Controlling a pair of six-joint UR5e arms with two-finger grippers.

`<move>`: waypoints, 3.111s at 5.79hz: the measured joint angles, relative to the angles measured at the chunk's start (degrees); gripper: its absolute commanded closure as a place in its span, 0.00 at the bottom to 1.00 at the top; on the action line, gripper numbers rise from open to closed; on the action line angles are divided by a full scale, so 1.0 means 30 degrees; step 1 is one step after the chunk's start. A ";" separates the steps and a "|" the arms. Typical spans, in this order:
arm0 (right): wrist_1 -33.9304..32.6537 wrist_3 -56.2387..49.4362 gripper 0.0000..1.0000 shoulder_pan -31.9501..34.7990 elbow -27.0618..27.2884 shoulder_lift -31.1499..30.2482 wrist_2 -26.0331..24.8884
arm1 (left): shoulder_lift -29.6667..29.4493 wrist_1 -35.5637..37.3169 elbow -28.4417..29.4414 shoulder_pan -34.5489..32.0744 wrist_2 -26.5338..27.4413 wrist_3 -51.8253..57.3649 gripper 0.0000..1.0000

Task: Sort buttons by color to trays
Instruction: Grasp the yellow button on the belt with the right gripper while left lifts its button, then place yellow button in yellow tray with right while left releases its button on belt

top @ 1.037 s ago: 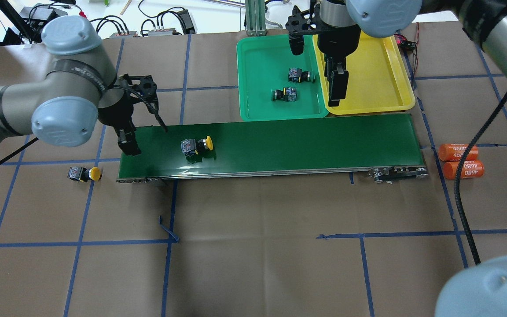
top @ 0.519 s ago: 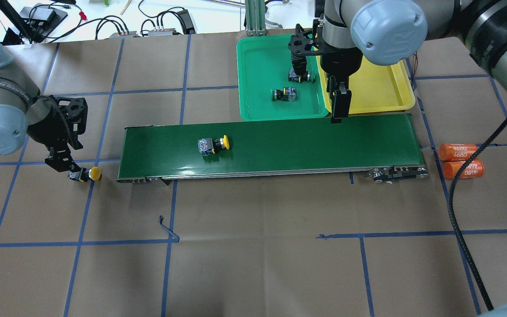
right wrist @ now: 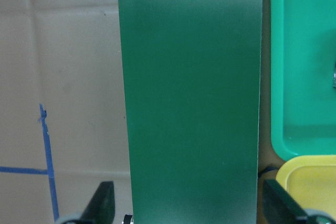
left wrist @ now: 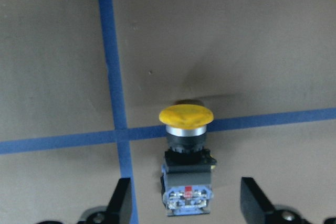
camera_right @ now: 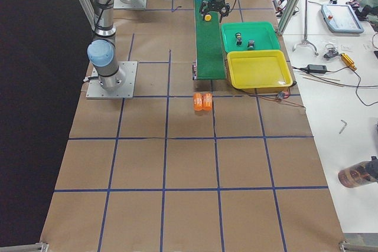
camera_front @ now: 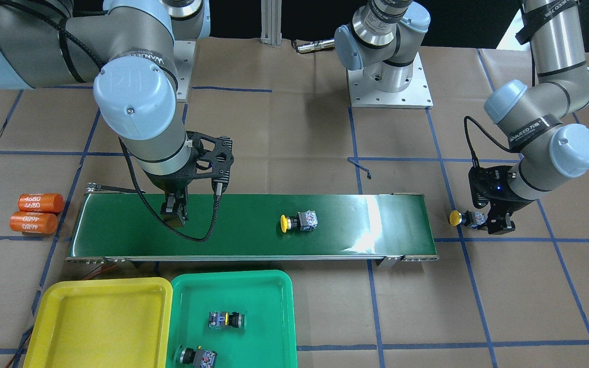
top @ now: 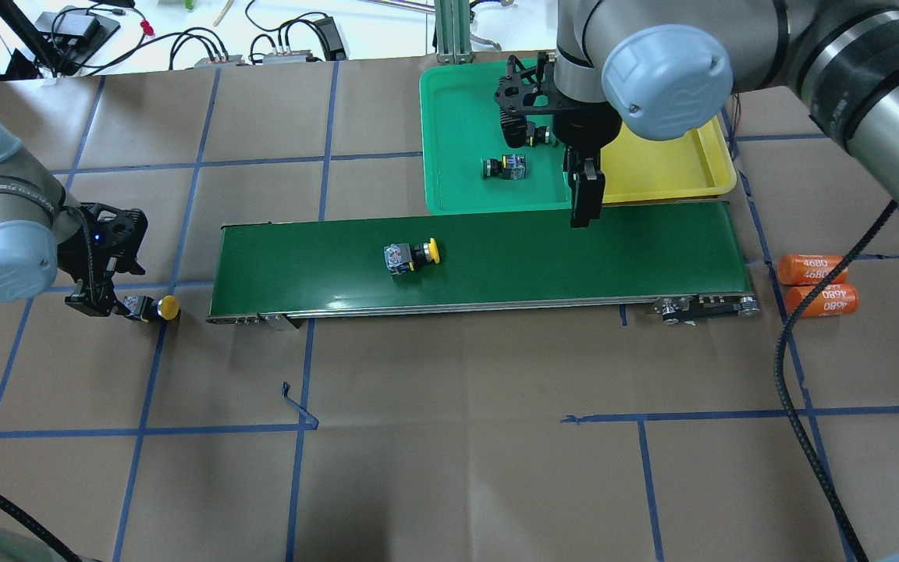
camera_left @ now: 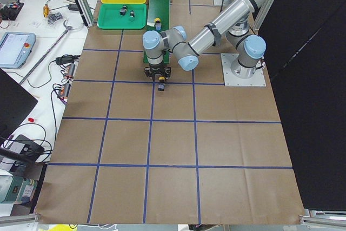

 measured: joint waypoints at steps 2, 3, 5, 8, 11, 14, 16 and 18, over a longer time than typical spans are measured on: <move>-0.2904 0.1625 0.00 0.1701 0.0978 0.0511 0.0060 | -0.0325 0.2095 -0.1621 0.0189 -0.0294 0.1025 0.41; -0.4083 0.2358 0.00 0.2683 0.1102 0.1092 0.0072 | -0.0385 0.2465 -0.1906 0.0192 -0.0350 0.1107 0.90; -0.5471 0.2438 0.00 0.3478 0.1609 0.2213 0.0032 | -0.0454 0.2972 -0.1801 0.0201 -0.0339 0.1123 1.00; -0.7120 0.0805 0.25 0.2465 0.3467 0.2286 -0.0229 | 0.0653 0.0981 -0.0287 -0.0588 -0.0531 0.0760 1.00; -0.7243 -0.0041 0.91 0.0559 0.3903 0.1974 -0.0986 | 0.1725 -0.1270 0.0783 -0.5028 -0.0831 -0.4684 0.99; -0.7298 -0.2201 0.91 -0.1183 0.3589 0.1146 -0.1595 | 0.1488 -0.1253 0.0651 -0.7093 -0.1019 -0.7672 0.01; -0.8396 -0.5454 0.88 -0.3775 0.1877 0.1716 -0.1679 | 0.1900 -0.1498 0.0906 -0.7460 -0.1225 -1.0028 0.01; -1.0135 -0.6704 0.00 -0.5298 0.0024 0.4096 -0.1237 | 0.2817 -0.3756 0.2587 -0.9356 -0.1269 -1.6194 0.01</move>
